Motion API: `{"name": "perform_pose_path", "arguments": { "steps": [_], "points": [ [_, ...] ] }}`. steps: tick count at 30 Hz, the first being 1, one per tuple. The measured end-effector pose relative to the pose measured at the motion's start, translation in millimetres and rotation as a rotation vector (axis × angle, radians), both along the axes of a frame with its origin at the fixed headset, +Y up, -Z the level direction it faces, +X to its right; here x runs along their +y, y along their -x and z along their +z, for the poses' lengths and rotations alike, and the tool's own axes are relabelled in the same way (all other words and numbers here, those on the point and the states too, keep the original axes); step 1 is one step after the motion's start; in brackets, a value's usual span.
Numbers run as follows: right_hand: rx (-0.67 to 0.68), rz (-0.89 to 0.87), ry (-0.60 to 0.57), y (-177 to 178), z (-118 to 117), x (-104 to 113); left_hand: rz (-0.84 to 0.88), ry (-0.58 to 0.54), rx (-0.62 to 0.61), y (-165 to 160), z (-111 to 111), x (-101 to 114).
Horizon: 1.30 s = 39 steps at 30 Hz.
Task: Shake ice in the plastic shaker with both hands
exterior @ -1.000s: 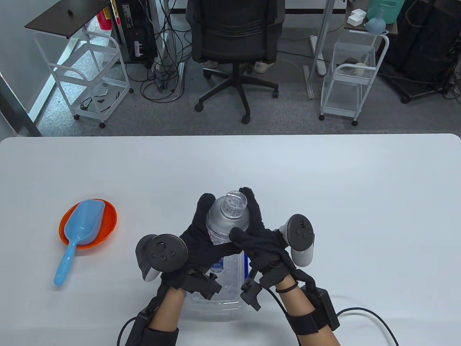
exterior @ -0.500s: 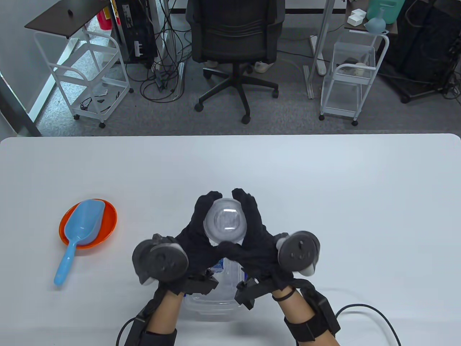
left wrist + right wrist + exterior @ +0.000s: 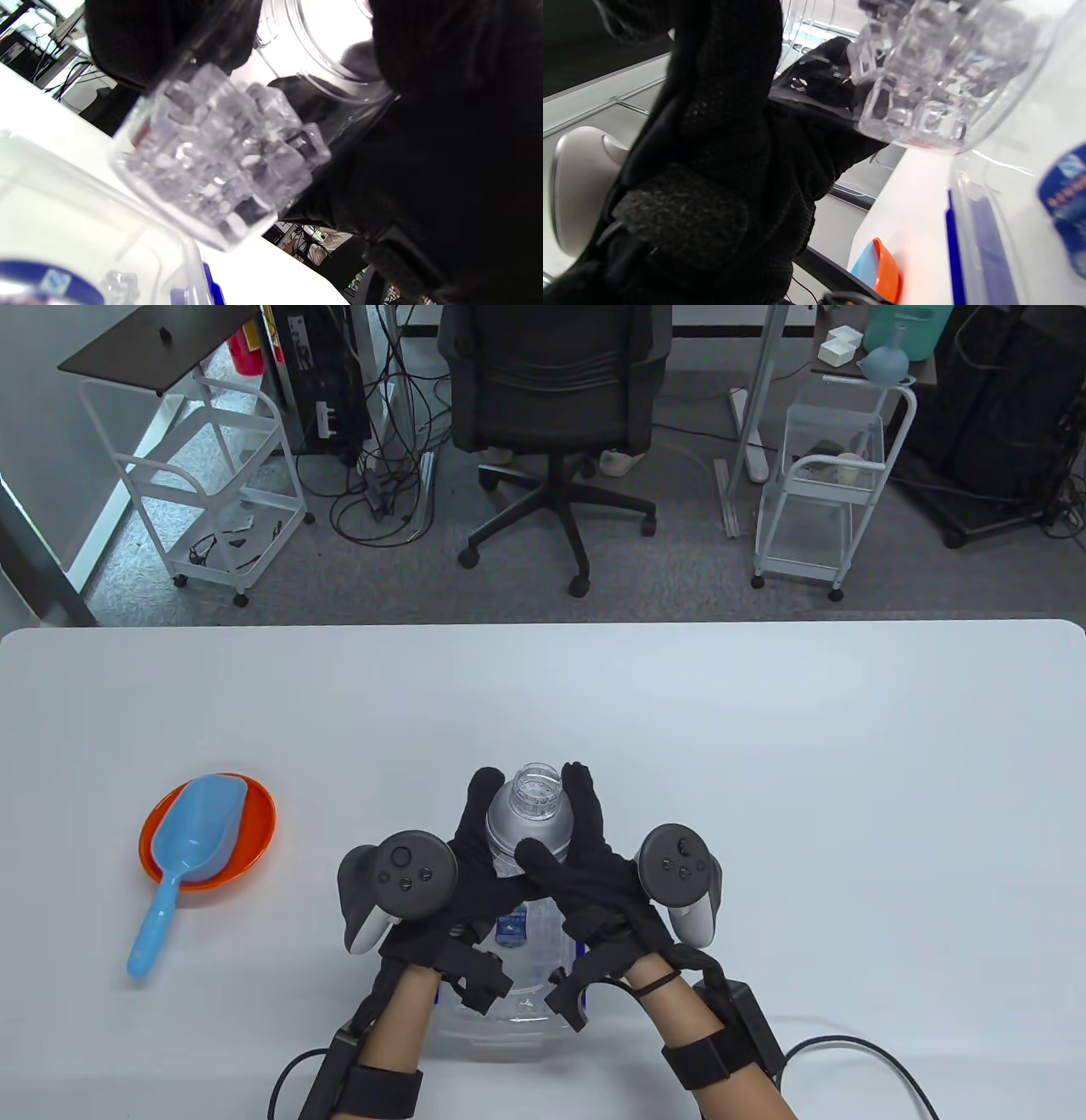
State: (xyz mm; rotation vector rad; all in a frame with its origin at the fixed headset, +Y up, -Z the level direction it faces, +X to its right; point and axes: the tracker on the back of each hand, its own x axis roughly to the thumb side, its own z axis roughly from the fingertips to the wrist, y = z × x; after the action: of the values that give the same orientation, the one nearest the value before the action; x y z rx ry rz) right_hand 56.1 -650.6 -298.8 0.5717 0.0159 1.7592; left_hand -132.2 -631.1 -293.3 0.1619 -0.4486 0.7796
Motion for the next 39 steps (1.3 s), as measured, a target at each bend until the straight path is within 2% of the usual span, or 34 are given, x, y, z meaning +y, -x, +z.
{"name": "perform_pose_path", "arguments": {
  "steps": [2,3,5,6,7,9,10,12,14,15,16,18,19,20,21,22,24,26,28,29,31,32,34,35,36,38,39],
  "points": [
    [0.001,0.023,-0.160,-1.1,13.7,31.6,0.052,-0.151,-0.007,-1.2,16.2,26.0],
    [-0.007,0.040,-0.291,-2.4,26.5,52.8,0.075,-0.254,-0.015,-2.4,27.4,40.1],
    [-0.058,0.087,-0.631,-6.6,63.8,95.0,0.067,-0.608,-0.005,-7.2,64.5,75.6],
    [-0.071,0.102,-0.721,-7.5,75.1,104.2,0.042,-0.744,0.006,-9.0,79.1,87.0],
    [-0.123,0.129,-0.898,-8.9,99.9,120.5,-0.021,-0.931,0.063,-11.5,101.9,102.6],
    [-0.186,0.153,-1.028,-8.5,118.9,129.1,-0.144,-1.073,0.152,-14.8,122.8,114.1],
    [-0.200,0.167,-1.031,-7.7,119.1,127.8,-0.194,-1.103,0.192,-15.1,124.4,114.2],
    [-0.172,0.174,-0.924,-5.5,102.4,116.4,-0.184,-1.015,0.187,-13.8,107.7,103.5],
    [-0.151,0.188,-0.720,-2.5,72.2,94.1,-0.122,-0.777,0.124,-9.8,72.2,81.4],
    [-0.147,0.201,-0.609,-0.7,57.5,79.7,-0.107,-0.604,0.083,-7.5,50.9,65.7],
    [-0.151,0.216,-0.426,1.7,36.4,54.8,-0.099,-0.355,0.032,-4.7,28.8,44.4],
    [-0.090,0.113,-0.157,4.3,14.0,14.9,-0.019,0.016,-0.062,-0.9,5.3,9.9],
    [-0.078,0.066,-0.095,5.0,10.4,7.1,0.018,0.080,-0.056,0.5,0.2,-0.4],
    [-0.051,-0.001,0.025,5.7,4.8,-6.3,0.039,0.107,-0.061,1.5,-4.8,-9.5],
    [-0.034,-0.001,0.062,5.8,3.0,-11.0,0.010,0.118,-0.055,1.6,-7.1,-12.9],
    [-0.033,0.019,0.051,5.2,2.7,-10.4,-0.028,0.118,-0.054,1.8,-7.1,-11.5],
    [-0.038,0.045,-0.005,4.0,6.0,1.3,-0.068,0.065,-0.050,1.7,-3.1,-1.2],
    [-0.039,0.032,-0.113,3.0,16.5,24.7,-0.013,-0.053,-0.051,0.7,8.2,17.6],
    [-0.030,0.050,-0.354,0.4,37.0,60.0,0.048,-0.307,-0.074,-0.5,31.4,43.2],
    [-0.013,0.126,-0.569,-1.4,55.8,86.2,0.077,-0.549,-0.042,0.8,49.1,63.1],
    [-0.095,0.272,-0.826,-7.0,88.8,116.5,0.009,-0.771,-0.013,-0.8,82.0,92.5],
    [-0.163,0.297,-0.920,-8.3,106.0,124.9,-0.058,-0.875,0.019,-3.3,100.9,104.7],
    [-0.222,0.241,-1.000,-7.6,116.9,128.8,-0.131,-0.993,0.121,-6.1,115.2,111.0],
    [-0.210,0.222,-0.987,-6.5,115.9,127.8,-0.159,-1.014,0.156,-6.9,115.3,110.3],
    [-0.186,0.230,-0.920,-5.0,107.9,122.2,-0.177,-0.985,0.166,-7.4,109.1,106.0],
    [-0.180,0.240,-0.771,-2.6,82.8,104.0,-0.159,-0.800,0.149,-6.7,83.7,90.9],
    [-0.186,0.255,-0.634,-0.7,62.7,85.9,-0.147,-0.616,0.120,-5.6,61.7,76.4]
  ]
}}
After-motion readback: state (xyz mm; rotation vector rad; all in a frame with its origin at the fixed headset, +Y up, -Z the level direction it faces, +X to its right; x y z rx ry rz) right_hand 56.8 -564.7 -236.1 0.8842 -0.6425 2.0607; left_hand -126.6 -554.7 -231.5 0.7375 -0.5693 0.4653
